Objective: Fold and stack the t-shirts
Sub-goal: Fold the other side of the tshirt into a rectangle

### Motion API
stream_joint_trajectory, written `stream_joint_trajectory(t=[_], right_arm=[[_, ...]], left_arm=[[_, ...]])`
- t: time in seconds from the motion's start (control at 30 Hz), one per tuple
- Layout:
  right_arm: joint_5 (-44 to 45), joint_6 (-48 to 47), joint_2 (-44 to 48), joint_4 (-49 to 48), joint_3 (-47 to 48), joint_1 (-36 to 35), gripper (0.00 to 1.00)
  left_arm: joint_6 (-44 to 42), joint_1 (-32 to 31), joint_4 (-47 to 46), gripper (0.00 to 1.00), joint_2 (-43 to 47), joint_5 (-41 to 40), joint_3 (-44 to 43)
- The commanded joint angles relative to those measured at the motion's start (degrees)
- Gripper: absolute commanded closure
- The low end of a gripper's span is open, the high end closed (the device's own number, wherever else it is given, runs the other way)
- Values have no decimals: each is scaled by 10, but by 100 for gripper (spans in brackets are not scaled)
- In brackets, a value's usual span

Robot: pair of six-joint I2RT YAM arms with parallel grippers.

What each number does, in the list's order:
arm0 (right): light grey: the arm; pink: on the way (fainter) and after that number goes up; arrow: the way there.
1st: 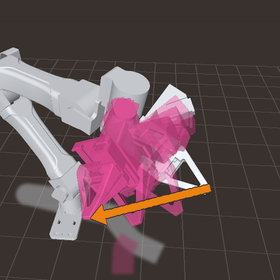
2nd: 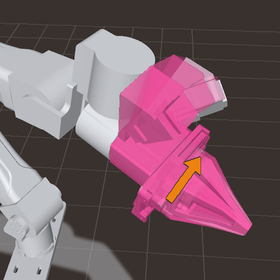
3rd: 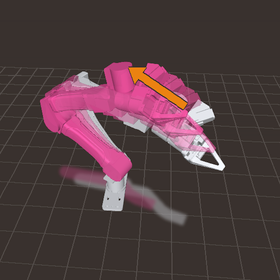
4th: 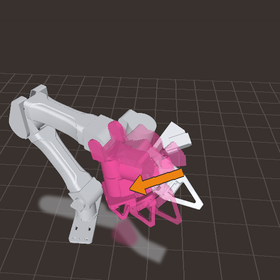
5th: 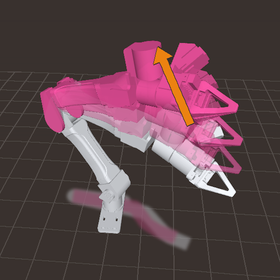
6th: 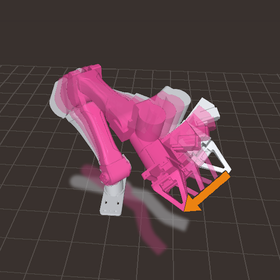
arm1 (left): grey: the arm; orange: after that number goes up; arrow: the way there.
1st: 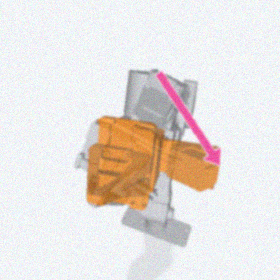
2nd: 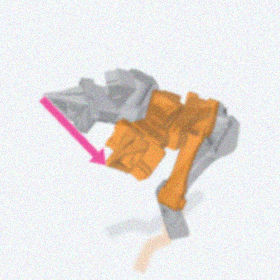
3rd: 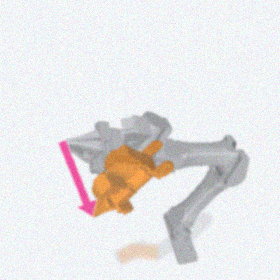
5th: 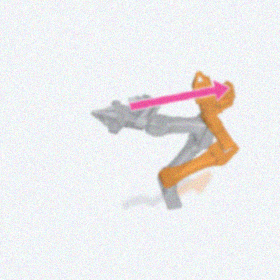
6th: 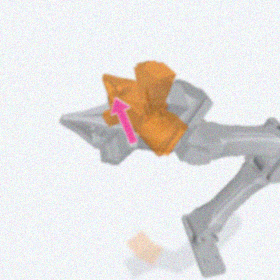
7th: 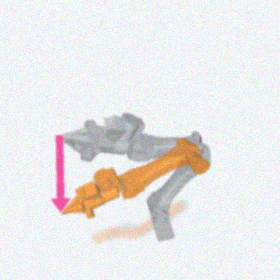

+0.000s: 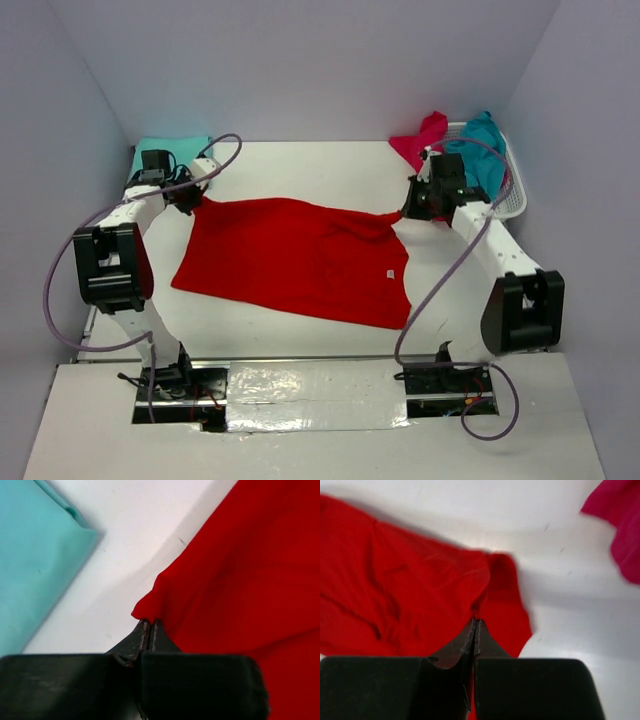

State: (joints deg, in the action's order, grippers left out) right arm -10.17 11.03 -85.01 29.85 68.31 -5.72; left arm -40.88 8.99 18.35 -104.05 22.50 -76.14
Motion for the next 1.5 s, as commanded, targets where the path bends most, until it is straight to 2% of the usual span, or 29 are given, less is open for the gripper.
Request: stream_joint_trajectory(t=[0.0, 0.17, 0.23, 0.6, 0.8, 0.83, 0.87, 0.9, 0.93, 0.97, 1.0, 1.03, 1.07, 1.13, 1.17, 1.23, 1.27, 1.3, 1.33, 1.37, 1.4, 1.43, 1.47], right_arm=[[-20, 30, 102, -21, -80, -31, 100], [-18, 72, 196, -27, -224, -54, 100], [-9, 76, 208, -15, -245, -53, 100], [79, 92, 248, 64, -283, -52, 100], [39, 88, 241, 62, -293, -48, 100], [34, 87, 235, 66, -293, -49, 100], [31, 85, 228, 69, -291, -48, 97], [30, 83, 212, 71, -289, -50, 76], [23, 81, 204, 77, -287, -48, 61], [22, 81, 189, 81, -278, -49, 42], [27, 83, 184, 87, -274, -50, 36], [33, 84, 181, 96, -265, -47, 31], [40, 85, 186, 100, -261, -48, 23], [53, 81, 201, 95, -253, -48, 14], [54, 79, 217, 89, -239, -48, 5], [32, 64, 221, 59, -221, -49, 7], [17, 57, 210, 44, -203, -53, 24], [6, 49, 199, 31, -194, -58, 40], [4, 41, 183, 16, -168, -61, 60], [7, 40, 144, 10, -154, -62, 91], [1, 39, 123, 2, -144, -65, 93], [-12, 37, 98, -18, -131, -65, 88], [-32, 37, 51, -24, -107, -65, 63]], left_arm=[[-46, 9, -16, 100, 75, 34, 38], [-117, 16, 12, 100, 104, 30, 98], [-129, 21, 11, 100, 105, 25, 109], [-142, 45, 16, 100, 92, 21, 121], [-165, 48, 41, 98, 91, 36, 127], [-175, 49, 54, 92, 90, 34, 131], [-177, 48, 57, 81, 88, 32, 133], [-179, 49, 63, 53, 86, 29, 134], [-175, 48, 65, 44, 85, 22, 136], [-172, 50, 66, 38, 83, 5, 138], [-176, 52, 69, 24, 85, 0, 139], [-177, 58, 74, 20, 89, -1, 140], [-178, 71, 78, 1, 92, 2, 137], [-181, 88, 92, 1, 98, 16, 112], [-175, 104, 111, 1, 99, 38, 98], [-161, 112, 126, 1, 99, 59, 53], [-149, 112, 125, 1, 99, 67, 43], [-117, 110, 121, 8, 99, 73, 32], [-98, 105, 115, 23, 99, 76, 14], [-79, 90, 112, 67, 97, 69, 7], [-43, 81, 101, 87, 94, 60, 1], [-36, 71, 102, 100, 90, 50, -3], [-32, 52, 107, 100, 76, 41, -5]])
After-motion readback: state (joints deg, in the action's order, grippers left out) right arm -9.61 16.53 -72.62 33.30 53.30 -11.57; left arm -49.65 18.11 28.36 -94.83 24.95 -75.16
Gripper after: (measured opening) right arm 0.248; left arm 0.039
